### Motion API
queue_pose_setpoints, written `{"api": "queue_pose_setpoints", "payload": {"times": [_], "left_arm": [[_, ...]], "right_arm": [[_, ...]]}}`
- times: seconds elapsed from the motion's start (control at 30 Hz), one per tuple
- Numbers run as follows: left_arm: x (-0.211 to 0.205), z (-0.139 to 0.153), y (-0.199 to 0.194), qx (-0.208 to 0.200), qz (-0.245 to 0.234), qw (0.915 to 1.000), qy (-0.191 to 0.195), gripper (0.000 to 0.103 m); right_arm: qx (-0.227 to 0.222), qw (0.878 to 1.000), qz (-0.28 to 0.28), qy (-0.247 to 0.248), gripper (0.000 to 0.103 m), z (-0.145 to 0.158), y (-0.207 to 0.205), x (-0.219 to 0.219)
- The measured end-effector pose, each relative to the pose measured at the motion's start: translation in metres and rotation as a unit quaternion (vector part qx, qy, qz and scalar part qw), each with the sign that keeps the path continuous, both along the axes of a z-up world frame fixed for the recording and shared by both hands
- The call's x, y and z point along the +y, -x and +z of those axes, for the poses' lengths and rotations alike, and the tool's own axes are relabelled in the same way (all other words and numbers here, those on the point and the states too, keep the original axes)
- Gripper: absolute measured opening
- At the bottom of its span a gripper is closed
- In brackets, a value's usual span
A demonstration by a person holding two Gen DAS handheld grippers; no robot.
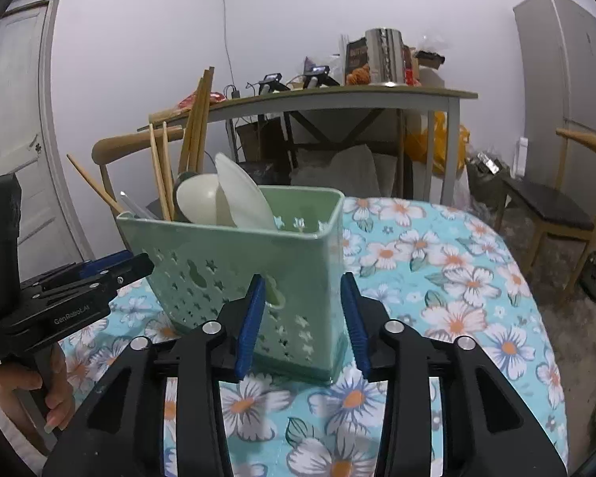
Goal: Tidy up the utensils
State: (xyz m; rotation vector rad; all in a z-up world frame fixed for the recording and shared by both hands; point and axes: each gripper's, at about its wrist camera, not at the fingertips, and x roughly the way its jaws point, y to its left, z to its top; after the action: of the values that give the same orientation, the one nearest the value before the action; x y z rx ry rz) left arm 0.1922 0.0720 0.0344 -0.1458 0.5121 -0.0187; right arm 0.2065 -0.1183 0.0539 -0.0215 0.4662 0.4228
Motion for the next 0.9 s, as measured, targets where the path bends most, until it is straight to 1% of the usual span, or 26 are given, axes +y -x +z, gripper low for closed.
{"api": "queue_pose_setpoints", "payload": {"times": [0.1, 0.13, 0.17, 0.3, 0.43, 0.63, 0.8, 0.9], "left_arm": [[-0.003, -0.001, -0.006, 0.001, -0.003, 1.0000, -0.005, 0.038], [-0.004, -0.002, -0.007, -0.001, -0.003, 0.9999, -0.010, 0.036], [-0.006, -0.002, -0.007, -0.001, -0.006, 0.9999, -0.015, 0.028], [-0.012, -0.001, -0.005, -0.001, 0.006, 0.9995, -0.030, 0.027], [-0.010, 0.000, -0.003, 0.005, 0.015, 0.9996, -0.022, 0.027], [-0.009, 0.003, 0.009, 0.015, 0.014, 0.9996, -0.021, 0.027], [-0.009, 0.003, 0.022, 0.025, 0.011, 0.9995, -0.016, 0.027], [-0.011, 0.004, 0.035, 0.031, 0.007, 0.9993, -0.020, 0.027]], "right_arm": [[0.010, 1.000, 0.009, 0.007, 0.043, -0.002, -0.005, 0.005], [0.014, 1.000, 0.010, 0.009, 0.044, -0.004, -0.006, 0.006], [0.017, 1.000, 0.010, 0.011, 0.043, -0.005, -0.008, 0.007], [0.019, 1.000, 0.005, 0.007, 0.041, -0.005, -0.007, 0.007], [0.017, 1.000, 0.006, 0.007, 0.040, -0.005, -0.003, 0.008], [0.031, 0.999, 0.021, -0.013, 0.037, -0.003, 0.002, -0.001], [0.035, 0.999, 0.032, -0.010, 0.037, -0.003, 0.014, -0.002], [0.037, 0.998, 0.043, -0.002, 0.037, -0.002, 0.024, -0.004]]}}
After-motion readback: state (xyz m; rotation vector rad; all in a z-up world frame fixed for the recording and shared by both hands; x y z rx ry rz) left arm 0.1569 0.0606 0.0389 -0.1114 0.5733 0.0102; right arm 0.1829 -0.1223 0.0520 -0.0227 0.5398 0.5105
